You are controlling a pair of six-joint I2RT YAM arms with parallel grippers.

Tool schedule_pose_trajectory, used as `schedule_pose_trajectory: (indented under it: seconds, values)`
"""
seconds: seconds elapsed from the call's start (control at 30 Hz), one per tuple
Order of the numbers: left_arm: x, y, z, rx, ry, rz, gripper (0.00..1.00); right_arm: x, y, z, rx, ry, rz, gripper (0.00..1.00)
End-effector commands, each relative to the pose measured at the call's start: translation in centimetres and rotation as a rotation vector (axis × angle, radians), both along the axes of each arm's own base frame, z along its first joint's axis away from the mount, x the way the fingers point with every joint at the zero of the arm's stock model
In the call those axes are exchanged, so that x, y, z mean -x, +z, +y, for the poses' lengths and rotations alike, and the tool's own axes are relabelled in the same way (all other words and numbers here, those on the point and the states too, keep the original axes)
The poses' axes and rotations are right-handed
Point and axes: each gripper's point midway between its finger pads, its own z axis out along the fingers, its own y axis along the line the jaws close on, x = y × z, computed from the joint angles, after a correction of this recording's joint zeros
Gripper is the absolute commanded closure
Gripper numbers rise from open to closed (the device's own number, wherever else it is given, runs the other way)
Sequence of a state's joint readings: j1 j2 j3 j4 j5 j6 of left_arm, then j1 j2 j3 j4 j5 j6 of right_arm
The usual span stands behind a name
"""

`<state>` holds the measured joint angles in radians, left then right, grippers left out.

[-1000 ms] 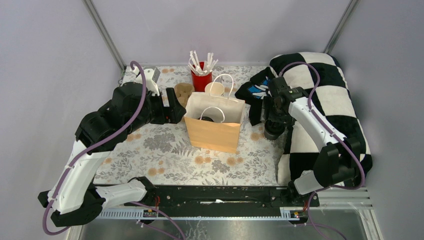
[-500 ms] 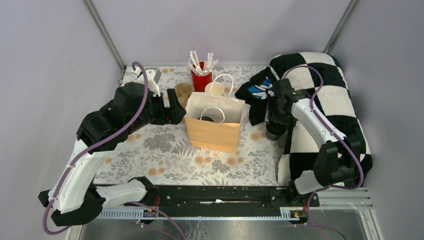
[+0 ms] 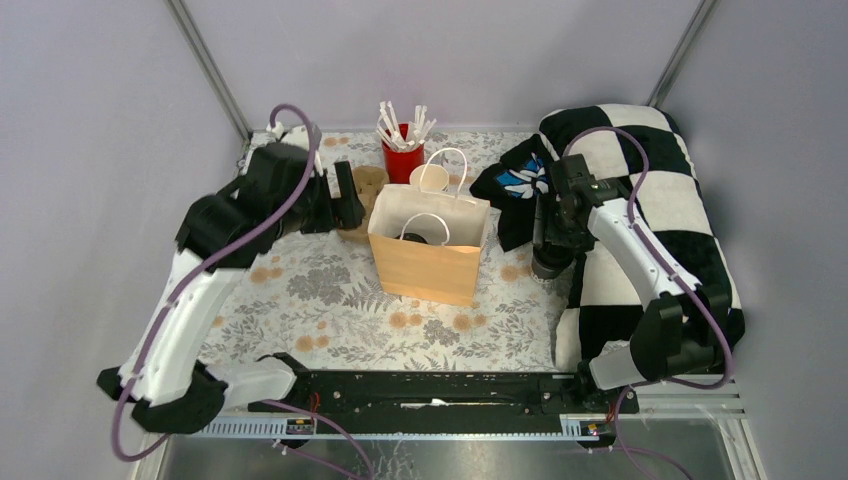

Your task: Pack the takeout coffee

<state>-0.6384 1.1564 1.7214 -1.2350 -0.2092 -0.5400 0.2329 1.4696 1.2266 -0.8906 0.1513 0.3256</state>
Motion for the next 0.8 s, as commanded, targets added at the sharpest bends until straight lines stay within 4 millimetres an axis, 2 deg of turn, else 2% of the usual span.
schedule_pose_trajectory:
  seconds: [0.0,0.1,0.2,0.3,0.4,0.47,0.63,0.77]
  values:
    - [-3.6,-1.2,0.5,-0.027,0.041,0.089,0.12,-0.2,6.8,0.5,-0.048,0.103,-0.178,0.38]
    - [-5.3,-2.0,-1.2,-0.016,-0.018,0.136,0.17,0.0,11.0,1.4,-0.101,0.200,-0.305,0.38]
    - [-6.1,-2.8,-3.3,0.015,-0.101,0.157,0.21,0.5,15.6,3.2,-0.185,0.337,-0.444,0.41]
    - [-7.1,-4.0,-3.7,-0.004,-0.112,0.163,0.24,1.3,20.3,5.0,-0.266,0.444,-0.580,0.44]
    - [-8.2,-5.2,-3.7,-0.042,-0.111,0.164,0.32,2.4,24.3,6.6,-0.344,0.536,-0.666,0.47]
    - [-8.6,-5.9,-3.6,-0.060,-0.105,0.163,0.36,3.2,26.5,7.3,-0.384,0.576,-0.696,0.49]
    - [-9.4,-7.7,-3.2,-0.143,-0.086,0.164,0.56,5.0,31.5,8.8,-0.466,0.670,-0.784,0.50]
    - [-9.8,-7.6,-3.4,-0.173,-0.074,0.118,0.68,5.9,33.0,10.2,-0.556,0.731,-0.772,0.53]
